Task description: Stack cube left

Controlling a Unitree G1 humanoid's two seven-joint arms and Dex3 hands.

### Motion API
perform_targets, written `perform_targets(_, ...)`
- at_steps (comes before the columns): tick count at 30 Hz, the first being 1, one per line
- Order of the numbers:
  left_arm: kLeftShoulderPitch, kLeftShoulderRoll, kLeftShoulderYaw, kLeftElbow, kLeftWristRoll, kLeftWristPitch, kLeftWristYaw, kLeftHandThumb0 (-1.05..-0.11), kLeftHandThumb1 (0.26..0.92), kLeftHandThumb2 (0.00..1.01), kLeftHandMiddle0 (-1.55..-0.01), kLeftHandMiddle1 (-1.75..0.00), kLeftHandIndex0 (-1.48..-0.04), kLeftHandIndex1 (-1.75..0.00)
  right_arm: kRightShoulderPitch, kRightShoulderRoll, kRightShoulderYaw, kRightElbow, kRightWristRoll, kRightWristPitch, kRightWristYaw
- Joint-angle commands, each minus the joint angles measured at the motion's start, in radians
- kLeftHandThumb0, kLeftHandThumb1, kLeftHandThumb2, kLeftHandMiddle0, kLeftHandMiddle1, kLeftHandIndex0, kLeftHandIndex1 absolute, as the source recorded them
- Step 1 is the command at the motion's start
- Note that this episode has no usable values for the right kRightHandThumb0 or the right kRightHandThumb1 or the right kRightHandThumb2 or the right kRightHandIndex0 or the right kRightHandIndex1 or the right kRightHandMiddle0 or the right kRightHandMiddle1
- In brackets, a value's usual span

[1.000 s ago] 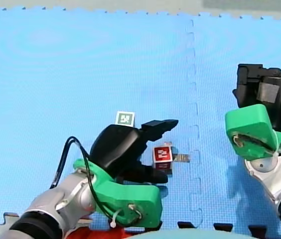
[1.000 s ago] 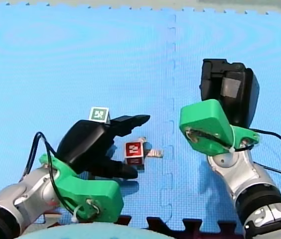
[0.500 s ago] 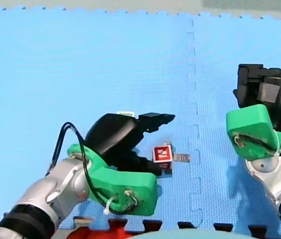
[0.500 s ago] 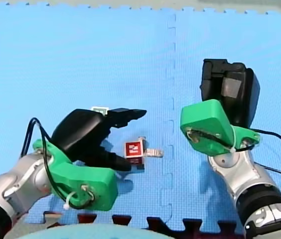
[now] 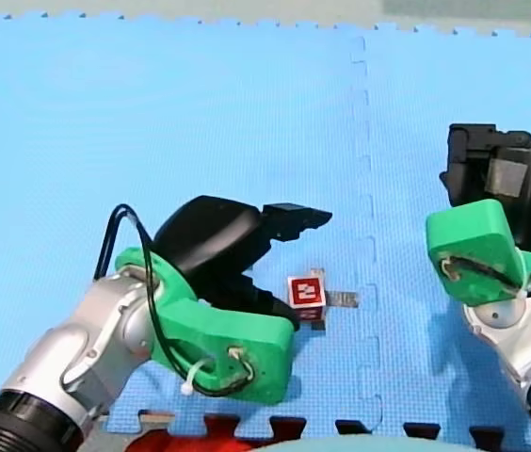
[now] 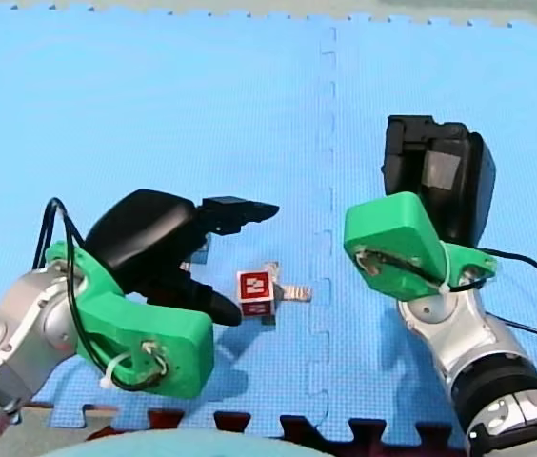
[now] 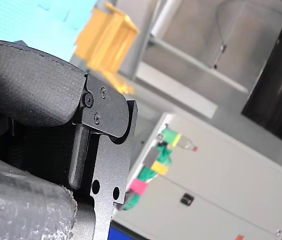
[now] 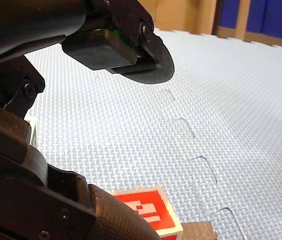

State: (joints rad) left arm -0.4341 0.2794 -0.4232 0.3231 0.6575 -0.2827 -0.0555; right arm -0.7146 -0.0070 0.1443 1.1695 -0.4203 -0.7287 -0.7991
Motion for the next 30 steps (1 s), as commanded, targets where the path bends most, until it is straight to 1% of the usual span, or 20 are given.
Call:
perform_targets(1,0.115,0.146,0.122,-0.412,-0.099,0.058,-0.188,-1.045,0.862,0.02,-0.84,-1.75,-0.6,-0.05,0.023,-0.014,-0.016,0.015,0.021,0.005,0.005)
perform_targets(3,0.11,0.155,0.135,-0.395,-0.111,0.046,-0.184,-1.047,0.868,0.02,-0.85,-1.75,-0.64,-0.06,0.026,-0.014,-0.016,0.014,0.021,0.004,0.005)
perform_targets(4,0.109,0.156,0.142,-0.392,-0.114,0.048,-0.183,-1.048,0.876,0.02,-0.79,-1.75,-0.64,-0.06,0.027,-0.015,-0.016,0.014,0.021,0.004,0.005)
perform_targets(5,0.113,0.15,0.155,-0.407,-0.122,0.079,-0.196,-1.048,0.882,0.02,-0.76,-1.75,-0.64,-0.06,0.028,-0.015,-0.016,0.013,0.021,0.003,0.006)
perform_targets(6,0.121,0.139,0.169,-0.432,-0.136,0.129,-0.219,-1.048,0.897,0.02,-0.72,-1.75,-0.63,-0.05,0.029,-0.016,-0.016,0.013,0.021,0.003,0.007)
perform_targets(7,0.127,0.131,0.18,-0.449,-0.146,0.166,-0.237,-1.048,0.911,0.04,-0.64,-1.75,-0.59,-0.03,0.031,-0.016,-0.017,0.012,0.022,0.002,0.008)
perform_targets(8,0.126,0.13,0.19,-0.449,-0.155,0.186,-0.247,-1.048,0.916,0.05,-0.62,-1.75,-0.58,-0.02,0.032,-0.017,-0.017,0.012,0.022,0.001,0.01)
perform_targets(9,0.119,0.134,0.197,-0.435,-0.155,0.188,-0.244,-1.048,0.918,0.05,-0.6,-1.73,-0.57,-0.01,0.033,-0.017,-0.018,0.012,0.023,0.0,0.011)
perform_targets(11,0.1,0.141,0.203,-0.4,-0.15,0.179,-0.234,-1.048,0.92,0.07,-0.61,-1.65,-0.57,-0.01,0.034,-0.018,-0.019,0.013,0.024,0.0,0.013)
perform_targets(13,0.071,0.148,0.212,-0.342,-0.163,0.168,-0.23,-1.048,0.921,0.07,-0.65,-1.68,-0.57,-0.01,0.036,-0.019,-0.02,0.013,0.024,-0.001,0.013)
perform_targets(15,0.053,0.141,0.221,-0.293,-0.179,0.169,-0.221,-1.048,0.921,0.06,-0.7,-1.73,-0.57,-0.01,0.039,-0.021,-0.02,0.011,0.024,-0.004,0.013)
perform_targets(17,0.044,0.124,0.226,-0.244,-0.186,0.157,-0.184,-1.048,0.917,0.04,-0.75,-1.74,-0.57,-0.01,0.042,-0.024,-0.02,0.009,0.024,-0.006,0.013)
perform_targets(19,0.036,0.104,0.229,-0.19,-0.199,0.122,-0.136,-1.048,0.909,0.03,-0.77,-1.75,-0.6,-0.02,0.044,-0.027,-0.02,0.008,0.025,-0.008,0.014)
perform_targets(20,0.026,0.096,0.229,-0.142,-0.202,0.092,-0.107,-1.048,0.903,0.02,-0.77,-1.75,-0.61,-0.02,0.045,-0.029,-0.02,0.008,0.026,-0.008,0.015)
perform_targets(21,0.005,0.087,0.228,-0.046,-0.21,0.031,-0.066,-1.048,0.895,0.01,-0.77,-1.75,-0.62,-0.03,0.046,-0.03,-0.019,0.008,0.026,-0.009,0.014)
perform_targets(23,-0.052,0.068,0.24,0.178,-0.245,-0.103,-0.009,-1.048,0.878,0.0,-0.78,-1.75,-0.64,-0.04,0.048,-0.034,-0.018,0.008,0.024,-0.012,0.011)
perform_targets(24,-0.075,0.059,0.251,0.263,-0.271,-0.15,-0.009,-1.048,0.873,0.0,-0.79,-1.75,-0.65,-0.04,0.049,-0.035,-0.017,0.008,0.023,-0.014,0.011)
perform_targets(25,-0.093,0.051,0.262,0.322,-0.296,-0.18,-0.02,-1.048,0.859,0.0,-0.79,-1.75,-0.65,-0.04,0.05,-0.037,-0.017,0.008,0.023,-0.017,0.011)
perform_targets(27,-0.112,0.043,0.28,0.384,-0.332,-0.211,-0.045,-1.048,0.846,0.0,-0.8,-1.75,-0.66,-0.04,0.052,-0.042,-0.017,0.006,0.023,-0.023,0.011)
perform_targets(30,-0.127,0.047,0.289,0.417,-0.351,-0.228,-0.062,-1.048,0.834,0.0,-0.81,-1.75,-0.67,-0.04,0.057,-0.049,-0.016,0.002,0.023,-0.032,0.013)
